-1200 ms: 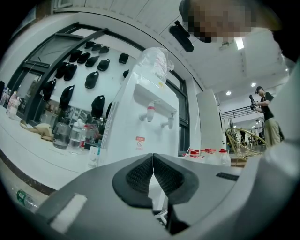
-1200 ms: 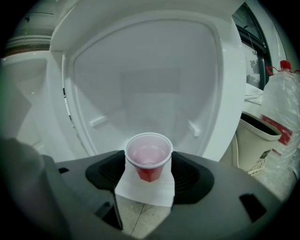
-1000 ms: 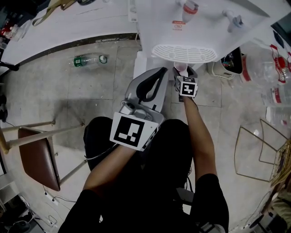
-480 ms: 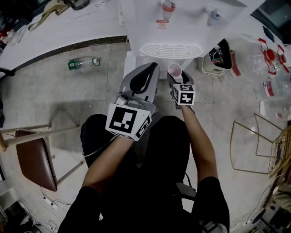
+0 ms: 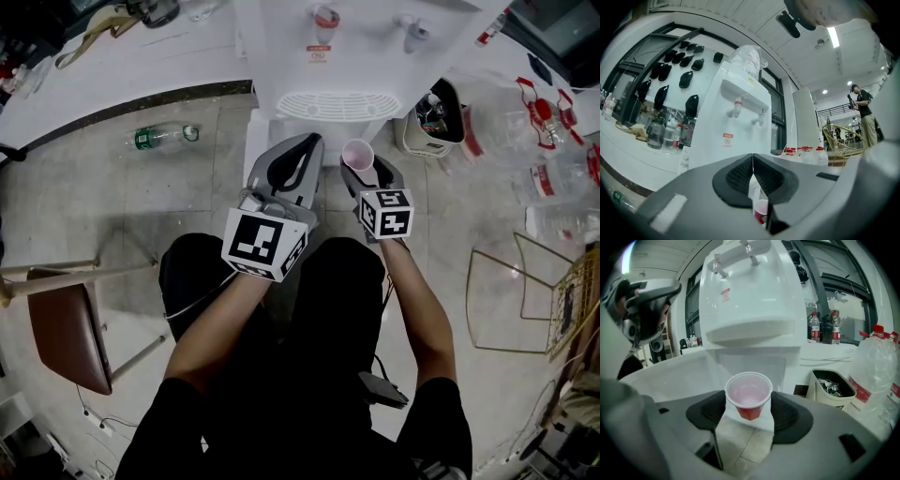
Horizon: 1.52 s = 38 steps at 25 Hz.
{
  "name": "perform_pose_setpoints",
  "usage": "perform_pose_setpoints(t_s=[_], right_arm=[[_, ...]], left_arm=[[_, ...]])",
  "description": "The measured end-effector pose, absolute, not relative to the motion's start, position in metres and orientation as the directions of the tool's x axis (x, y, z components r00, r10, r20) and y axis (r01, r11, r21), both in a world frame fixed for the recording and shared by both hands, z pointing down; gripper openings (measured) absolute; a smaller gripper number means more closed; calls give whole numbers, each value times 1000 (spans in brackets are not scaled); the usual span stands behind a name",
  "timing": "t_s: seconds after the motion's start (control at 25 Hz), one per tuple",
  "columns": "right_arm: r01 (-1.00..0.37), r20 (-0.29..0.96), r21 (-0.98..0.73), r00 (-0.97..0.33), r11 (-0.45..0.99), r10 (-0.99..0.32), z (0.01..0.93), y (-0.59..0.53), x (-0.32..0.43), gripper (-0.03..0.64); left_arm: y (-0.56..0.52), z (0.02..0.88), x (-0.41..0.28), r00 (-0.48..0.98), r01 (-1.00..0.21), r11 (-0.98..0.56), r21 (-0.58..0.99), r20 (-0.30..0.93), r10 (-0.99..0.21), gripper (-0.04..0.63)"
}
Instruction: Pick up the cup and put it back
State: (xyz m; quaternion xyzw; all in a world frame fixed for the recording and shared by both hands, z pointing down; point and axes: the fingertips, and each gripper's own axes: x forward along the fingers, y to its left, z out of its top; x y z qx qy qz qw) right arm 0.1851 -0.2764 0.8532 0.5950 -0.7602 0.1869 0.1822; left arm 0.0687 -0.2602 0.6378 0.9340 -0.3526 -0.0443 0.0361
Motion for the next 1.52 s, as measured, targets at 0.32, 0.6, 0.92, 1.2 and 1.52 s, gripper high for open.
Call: perform_pose_setpoints(t_s=[0.32,0.6,0.92,1.2,1.52], right_arm=[[-967,485,-69,-246,244,-839,803,-253,192,287],[-958,456,-67,-279,280,-845,761,-236,183,285],[-945,425,-61,-317,322,-848,706,-224,180,285],[-940,380,-34,-325,338,-866,669,-232,183,285],[-955,352,4,-275,295,-894,653,-267,201,285]], left_arm=[[-262,636,73,747,-655,-749,103,-62,-662,9],[-265,636,73,741,-659,-743,117,-68,-668,8],[-267,636,75,741,-658,-742,125,-66,-668,8],[-269,639,78,745,-653,-745,138,-62,-664,8],[-271,632,72,733,-660,-737,146,-85,-674,8]])
